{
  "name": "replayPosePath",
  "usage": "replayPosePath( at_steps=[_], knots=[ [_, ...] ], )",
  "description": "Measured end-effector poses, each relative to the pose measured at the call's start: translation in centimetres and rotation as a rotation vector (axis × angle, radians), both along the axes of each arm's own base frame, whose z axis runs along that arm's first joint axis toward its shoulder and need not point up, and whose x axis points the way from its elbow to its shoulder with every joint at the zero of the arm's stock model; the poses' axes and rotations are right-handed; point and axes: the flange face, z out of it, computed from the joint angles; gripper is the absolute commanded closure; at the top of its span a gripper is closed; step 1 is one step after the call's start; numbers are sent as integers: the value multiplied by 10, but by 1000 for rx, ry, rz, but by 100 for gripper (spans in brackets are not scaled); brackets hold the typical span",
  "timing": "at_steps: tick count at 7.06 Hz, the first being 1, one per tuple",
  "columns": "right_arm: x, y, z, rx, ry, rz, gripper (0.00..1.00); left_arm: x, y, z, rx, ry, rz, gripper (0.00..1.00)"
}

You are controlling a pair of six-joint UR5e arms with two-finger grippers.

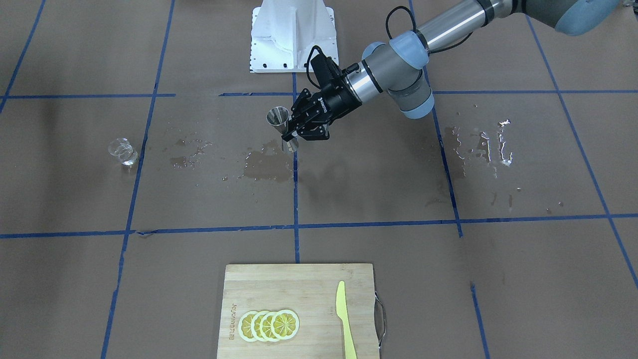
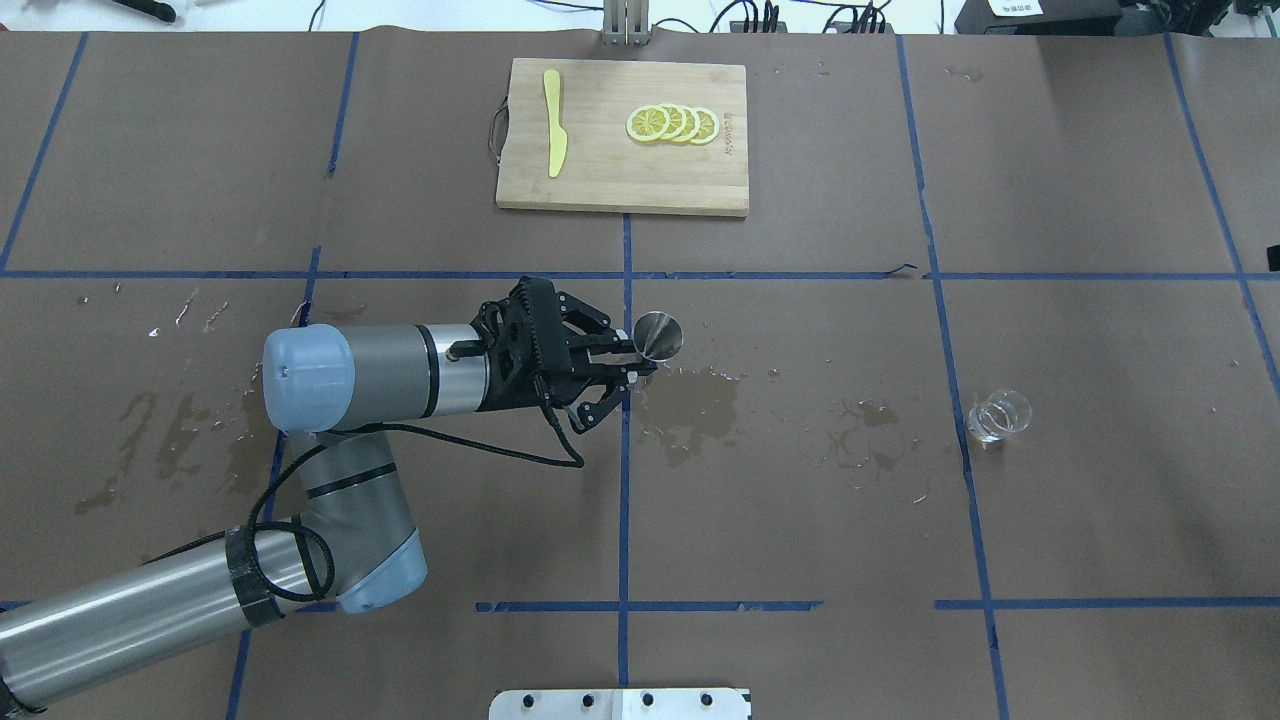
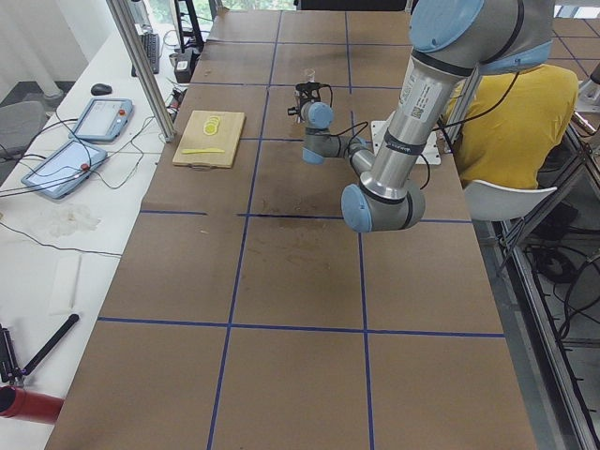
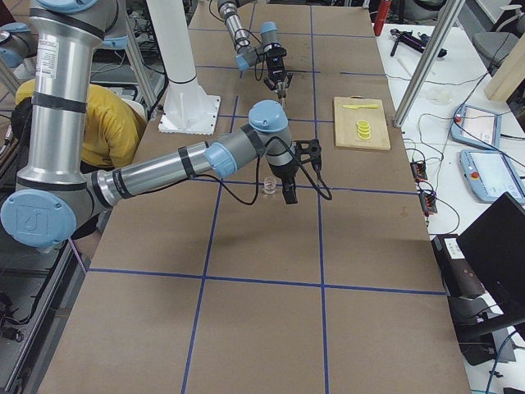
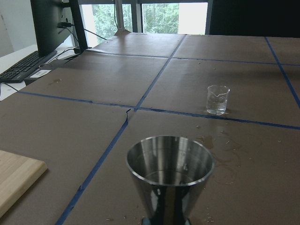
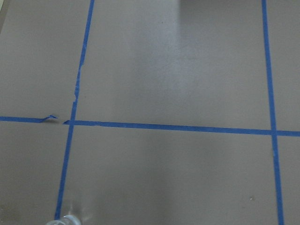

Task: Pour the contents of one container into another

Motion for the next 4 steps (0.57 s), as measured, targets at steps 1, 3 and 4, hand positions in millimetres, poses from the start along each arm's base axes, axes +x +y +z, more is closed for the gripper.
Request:
replayPosePath(
  at_steps=[1, 3, 4],
  knots=[
    [-30, 8, -19, -24, -2, 23, 0, -2, -2, 0, 8, 2, -2, 100],
    [-87, 28, -43, -27, -5, 114, 0, -2, -4, 3, 5, -1, -7, 100],
    [-110, 41, -43, -1, -10, 156, 0, -1, -5, 5, 2, -4, -8, 100]
  ],
)
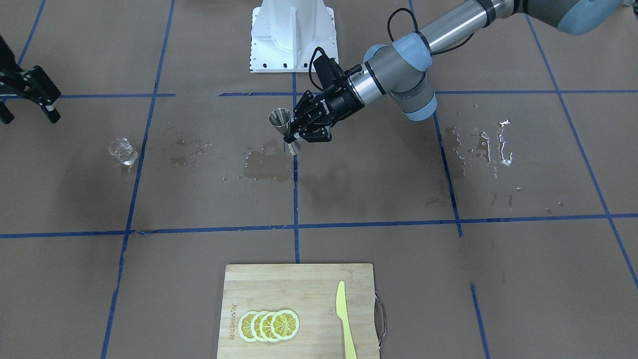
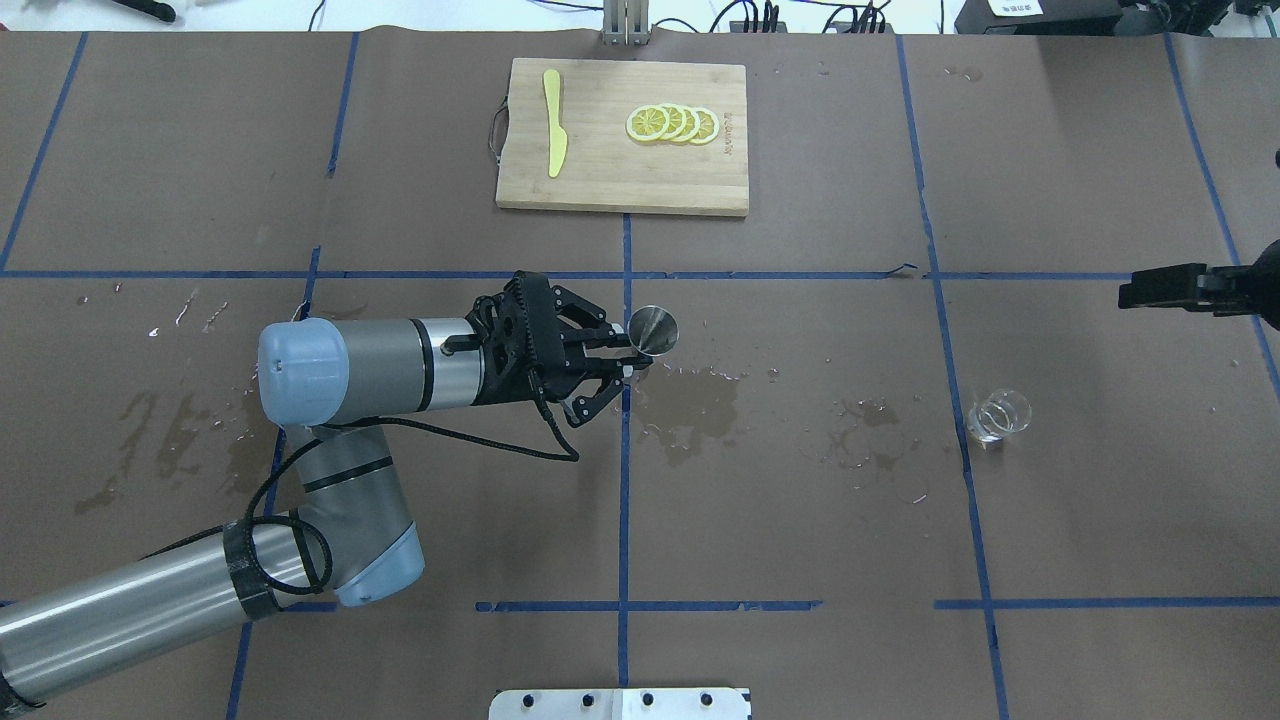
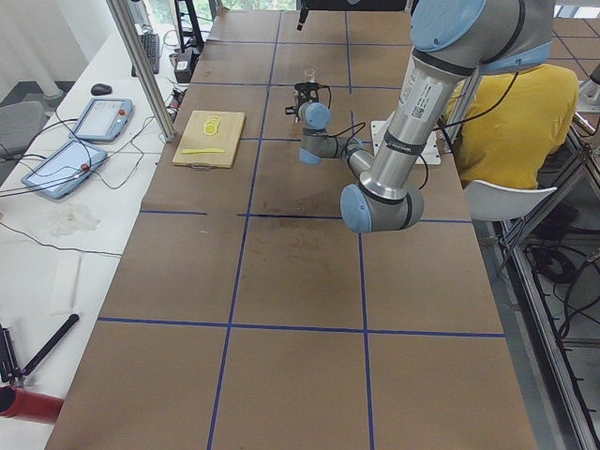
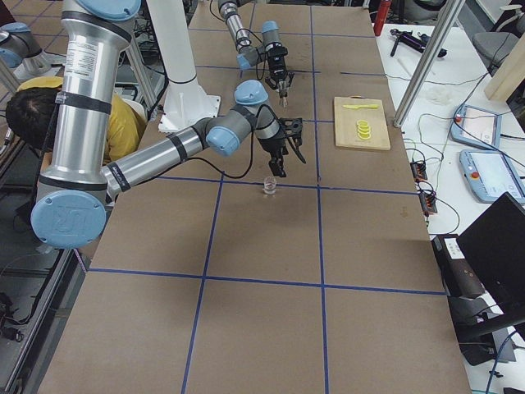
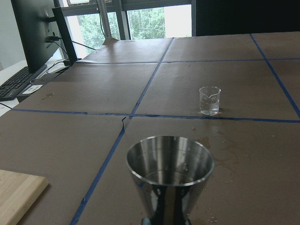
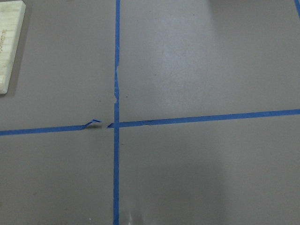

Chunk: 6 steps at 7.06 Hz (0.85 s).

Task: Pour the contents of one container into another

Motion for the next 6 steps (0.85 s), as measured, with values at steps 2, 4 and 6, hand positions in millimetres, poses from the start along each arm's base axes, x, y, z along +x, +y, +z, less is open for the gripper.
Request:
replayPosePath(
  at_steps=[2, 4, 6],
  knots=[
    [-57, 29, 4, 69, 22, 108, 0, 2, -1, 4, -4, -7, -2, 100],
    [-117, 63, 6, 161, 56, 238, 0, 1, -3, 4, -6, -8, -5, 100],
    [-165, 93, 30, 281, 105, 360, 0, -1, -4, 4, -6, -7, -8, 100]
  ],
)
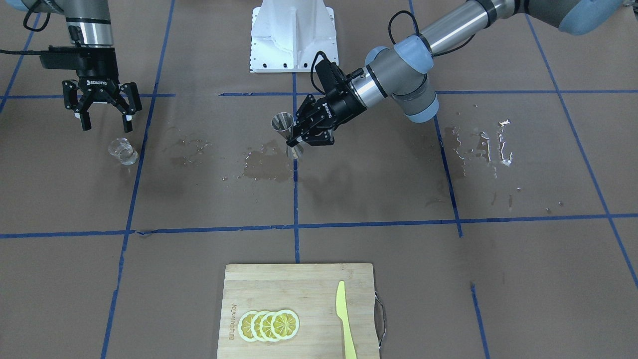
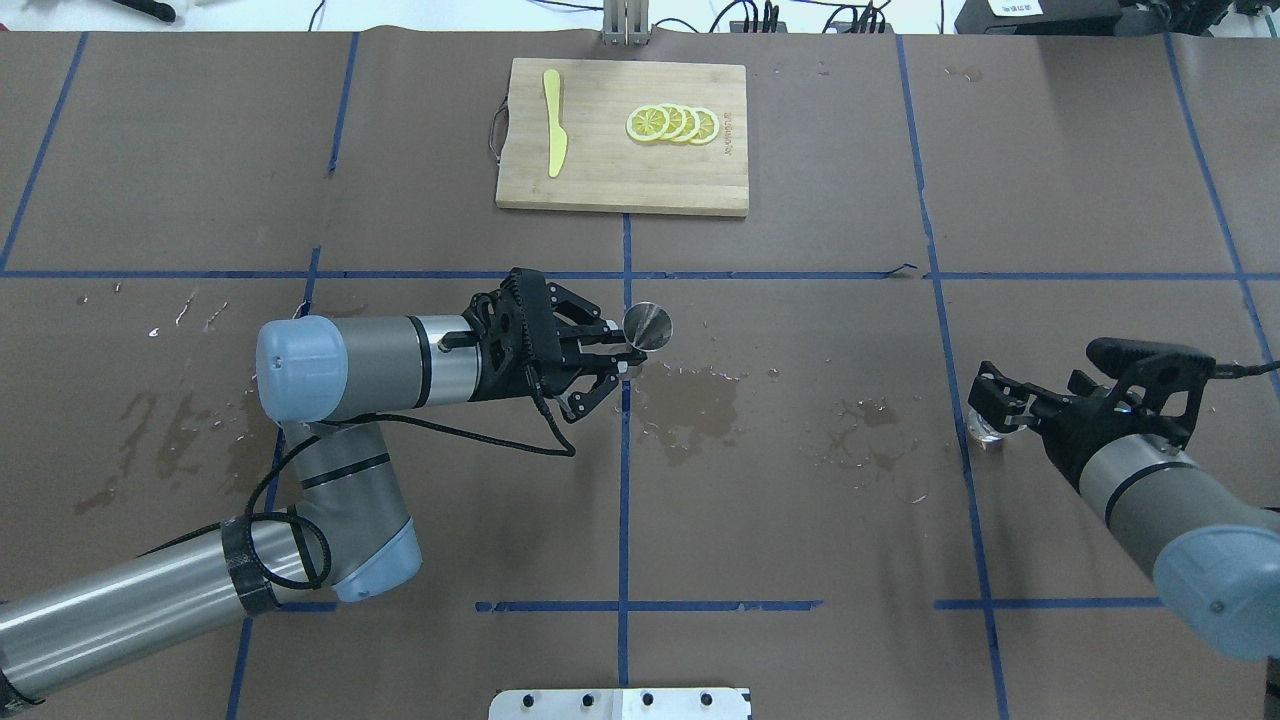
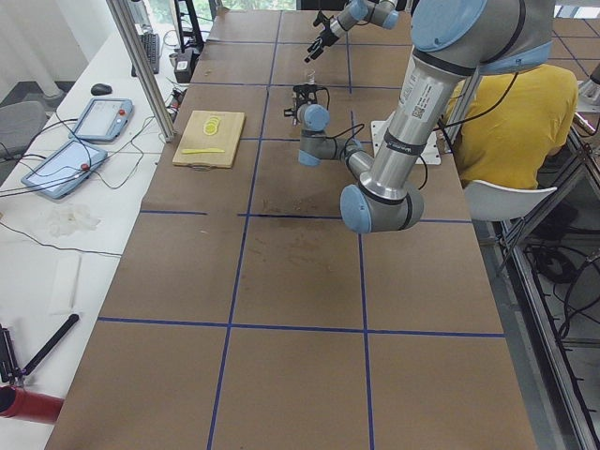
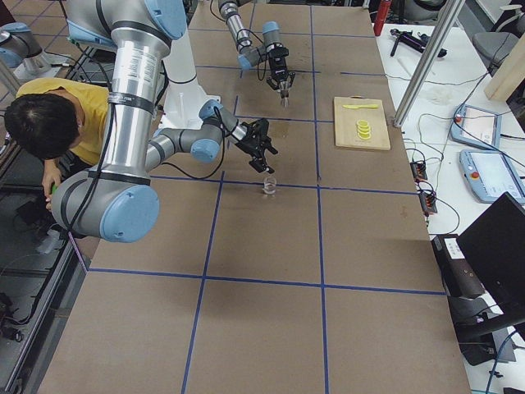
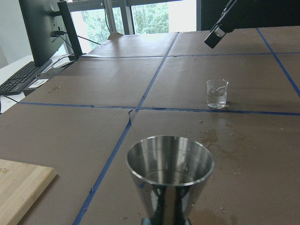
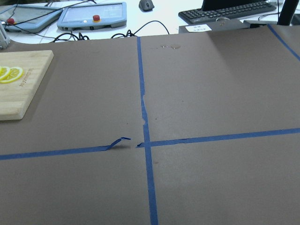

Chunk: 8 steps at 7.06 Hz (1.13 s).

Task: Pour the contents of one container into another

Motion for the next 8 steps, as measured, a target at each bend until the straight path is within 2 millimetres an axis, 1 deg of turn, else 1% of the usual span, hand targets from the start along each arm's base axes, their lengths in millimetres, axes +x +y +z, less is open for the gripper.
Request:
replayPosePath(
  at_steps=[1, 3, 5, 6, 8],
  knots=[
    [-17, 14, 11, 56, 17, 40, 0, 0, 0, 0, 0, 0, 0, 100],
    [-37, 31, 37, 138, 70, 77, 0, 0, 0, 1, 0, -1, 1, 100],
    [-47, 37, 71, 187, 91, 105, 0, 0, 0, 1, 0, 0, 0, 100],
    [-51, 39, 84, 205, 92, 115, 0, 0, 0, 1, 0, 0, 0, 100],
    [-61, 42, 100, 234, 109, 124, 0, 0, 0, 1, 0, 0, 1, 100]
  ],
)
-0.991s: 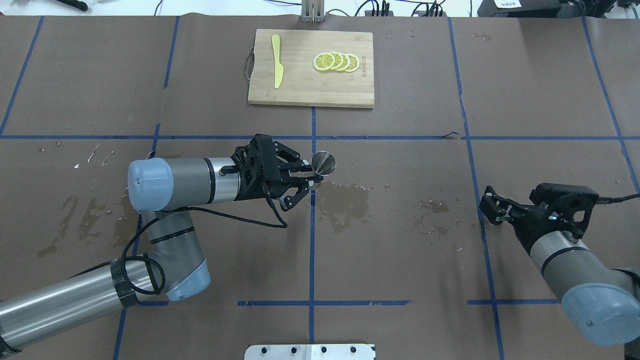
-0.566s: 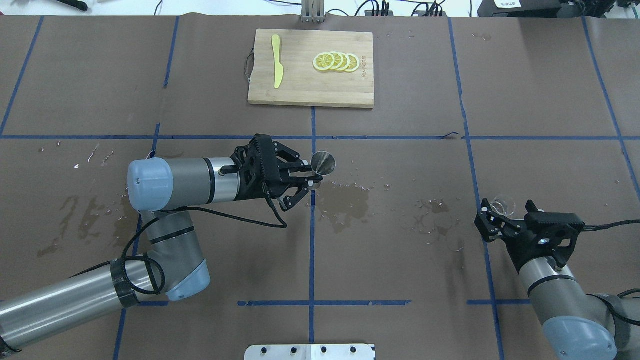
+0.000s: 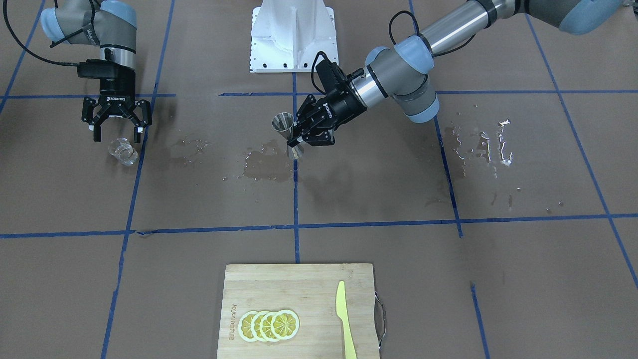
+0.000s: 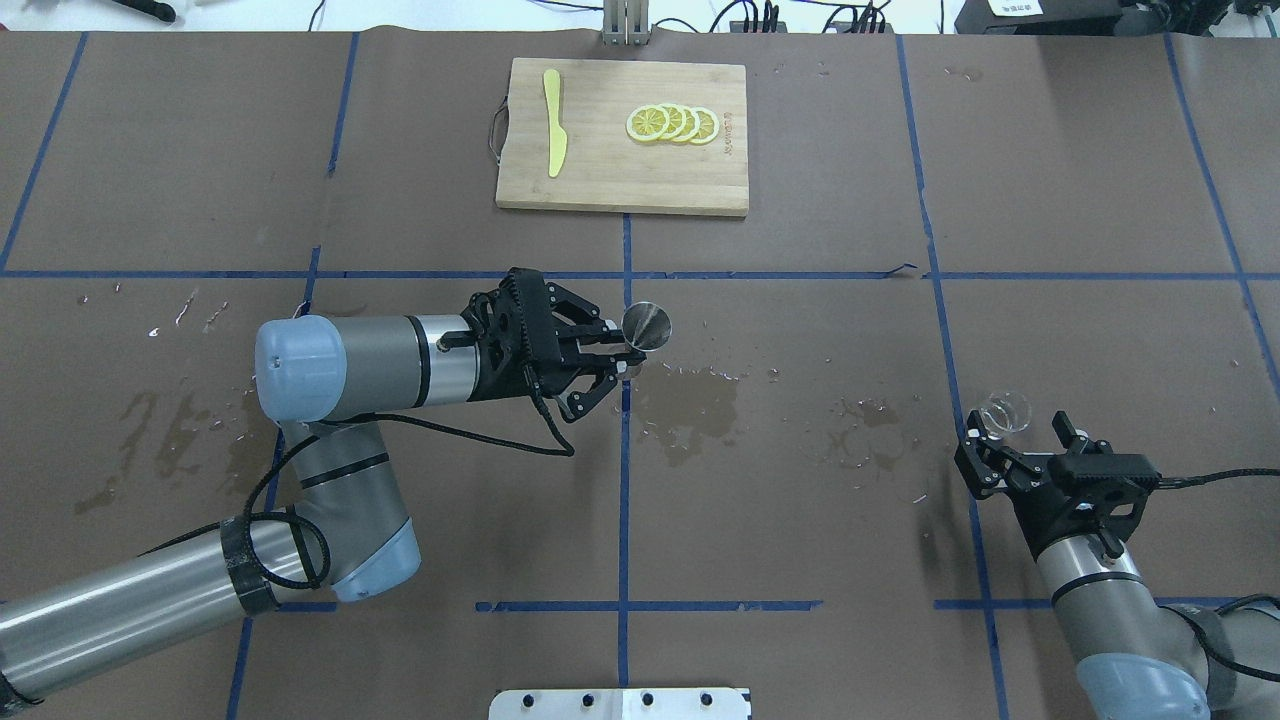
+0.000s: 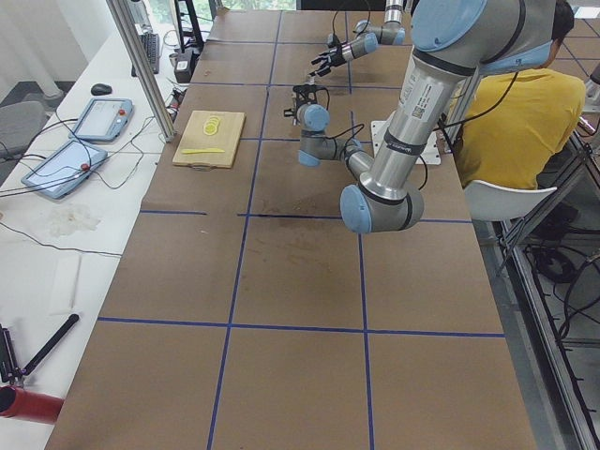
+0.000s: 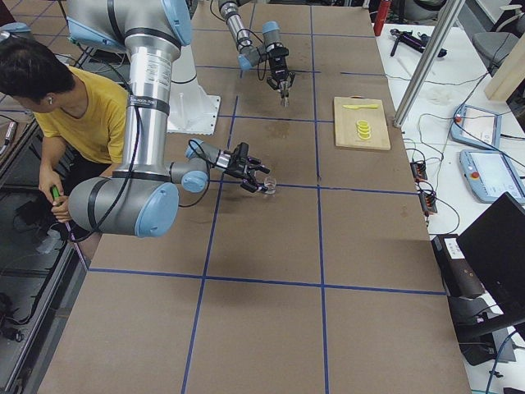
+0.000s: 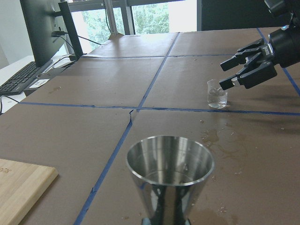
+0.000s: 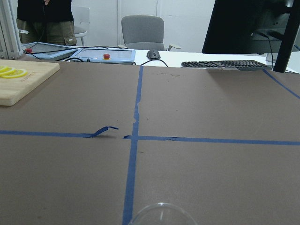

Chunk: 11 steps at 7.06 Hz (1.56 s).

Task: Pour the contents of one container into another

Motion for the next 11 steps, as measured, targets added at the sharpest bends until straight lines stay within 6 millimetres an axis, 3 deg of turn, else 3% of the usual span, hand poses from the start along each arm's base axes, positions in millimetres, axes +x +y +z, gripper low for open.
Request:
replayPosePath(
  at_steps=[3, 5, 6, 7, 9, 10, 11],
  knots=[
    [-10, 0, 13, 9, 20, 4, 0, 0, 0, 0, 1, 1, 0, 100],
    [-27, -1, 13, 10, 14, 4, 1, -1, 0, 0, 0, 1, 0, 100],
    [-33, -2, 14, 10, 16, 5, 8, -1, 0, 1, 0, 1, -1, 100],
    [-34, -3, 16, 10, 22, 6, 29, -1, 0, 1, 0, 1, -1, 100],
    [-34, -3, 21, 10, 32, 8, 48, -1, -1, 1, 0, 1, -1, 100],
    [-33, -4, 23, 10, 38, 8, 81, -1, -1, 1, 0, 1, -2, 100],
    [-32, -4, 24, 10, 41, 9, 100, -1, -1, 1, 0, 1, -2, 100]
  ],
)
